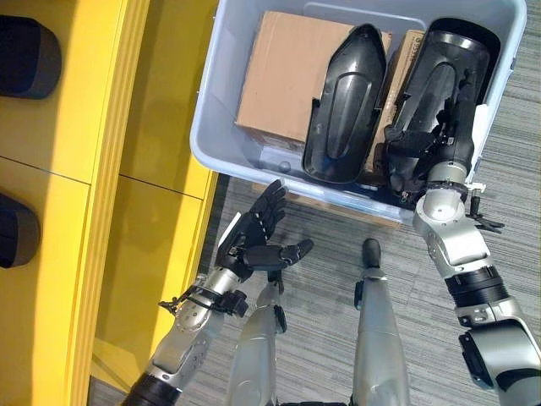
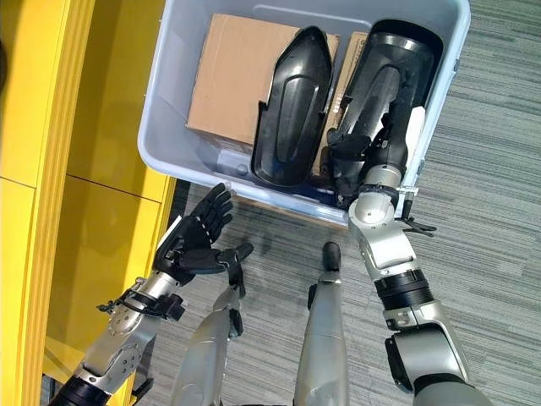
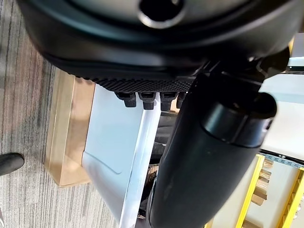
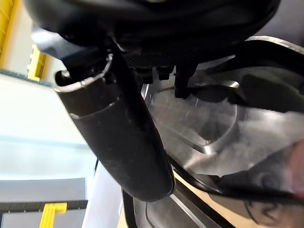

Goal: Move parts from the plastic box to the shelf.

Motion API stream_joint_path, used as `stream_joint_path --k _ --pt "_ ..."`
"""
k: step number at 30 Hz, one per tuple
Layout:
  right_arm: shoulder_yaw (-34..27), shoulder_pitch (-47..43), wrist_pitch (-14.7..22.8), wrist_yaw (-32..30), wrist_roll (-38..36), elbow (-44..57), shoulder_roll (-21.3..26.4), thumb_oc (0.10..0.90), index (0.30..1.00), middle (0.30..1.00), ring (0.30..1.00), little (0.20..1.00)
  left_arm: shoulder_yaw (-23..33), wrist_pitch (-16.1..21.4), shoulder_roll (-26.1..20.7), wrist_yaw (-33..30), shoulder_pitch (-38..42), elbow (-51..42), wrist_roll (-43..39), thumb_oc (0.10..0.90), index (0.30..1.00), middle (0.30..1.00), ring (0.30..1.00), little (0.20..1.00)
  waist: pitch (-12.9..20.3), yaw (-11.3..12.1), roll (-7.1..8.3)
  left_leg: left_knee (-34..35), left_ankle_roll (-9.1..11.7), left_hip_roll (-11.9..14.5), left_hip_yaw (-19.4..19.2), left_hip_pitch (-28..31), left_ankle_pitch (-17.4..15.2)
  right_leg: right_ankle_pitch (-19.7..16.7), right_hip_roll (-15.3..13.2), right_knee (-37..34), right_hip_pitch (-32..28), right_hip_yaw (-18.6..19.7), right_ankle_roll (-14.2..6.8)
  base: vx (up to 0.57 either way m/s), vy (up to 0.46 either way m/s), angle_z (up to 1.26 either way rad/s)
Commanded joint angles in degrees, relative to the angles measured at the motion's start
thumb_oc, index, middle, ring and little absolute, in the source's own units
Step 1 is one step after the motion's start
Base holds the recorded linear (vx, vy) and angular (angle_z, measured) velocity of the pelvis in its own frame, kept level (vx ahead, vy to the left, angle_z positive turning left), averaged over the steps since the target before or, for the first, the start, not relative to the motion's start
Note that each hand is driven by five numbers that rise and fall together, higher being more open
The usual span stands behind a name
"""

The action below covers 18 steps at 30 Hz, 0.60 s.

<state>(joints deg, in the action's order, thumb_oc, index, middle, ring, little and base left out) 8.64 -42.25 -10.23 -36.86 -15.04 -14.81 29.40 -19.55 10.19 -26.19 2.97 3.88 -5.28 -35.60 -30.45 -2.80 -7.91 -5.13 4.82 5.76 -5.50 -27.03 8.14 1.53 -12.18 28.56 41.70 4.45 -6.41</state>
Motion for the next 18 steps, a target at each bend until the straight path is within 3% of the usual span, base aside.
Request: stream_joint_path --k 1,10,13,18 --pt "-2.6 -6.3 2.3 -0.4 -1.5 -1.6 2.4 0.9 1.0 1.0 1.0 1.0 -0.2 6.3 -1.8 0.6 0.7 -7.7 0.4 0.9 1.0 1.0 1.0 1.0 0.7 0.6 -4.3 -9.5 -2.9 0.2 -0.4 -0.4 -12.6 4.7 1.6 -2.0 -1.2 -2.3 4.5 0.0 0.0 0.0" --pt "-0.3 -8.9 0.1 1.5 1.6 -4.3 2.9 0.9 1.0 1.0 1.0 1.0 -0.8 7.2 -1.6 0.6 0.6 -7.3 0.1 0.9 1.0 1.0 1.0 1.0 0.7 1.0 -4.95 -10.5 -2.8 0.0 -0.2 -1.7 -12.9 5.4 1.7 -0.3 0.6 -2.0 4.8 0.0 0.003 0.0" --pt "1.4 -9.4 0.6 6.3 9.9 -4.9 4.1 0.9 1.0 1.0 1.0 1.0 -0.5 7.5 -1.6 0.5 0.7 -7.7 -0.3 0.9 1.0 1.0 1.0 1.0 0.7 1.1 -5.12 -10.4 -2.8 -0.1 -0.2 -1.7 -12.9 5.2 1.6 -0.4 0.9 -2.0 4.7 0.0 0.024 -0.02" --pt "4.9 -10.7 -2.4 9.2 13.4 -2.9 5.2 0.9 1.0 1.0 1.0 1.0 0.0 6.4 -2.2 0.9 0.8 -8.3 -0.6 0.9 1.0 1.0 1.0 1.0 0.7 1.5 -5.04 -10.5 -2.7 -0.2 0.1 -2.2 -12.7 4.9 1.6 -0.5 1.3 -2.0 4.6 0.0 0.0 0.0"
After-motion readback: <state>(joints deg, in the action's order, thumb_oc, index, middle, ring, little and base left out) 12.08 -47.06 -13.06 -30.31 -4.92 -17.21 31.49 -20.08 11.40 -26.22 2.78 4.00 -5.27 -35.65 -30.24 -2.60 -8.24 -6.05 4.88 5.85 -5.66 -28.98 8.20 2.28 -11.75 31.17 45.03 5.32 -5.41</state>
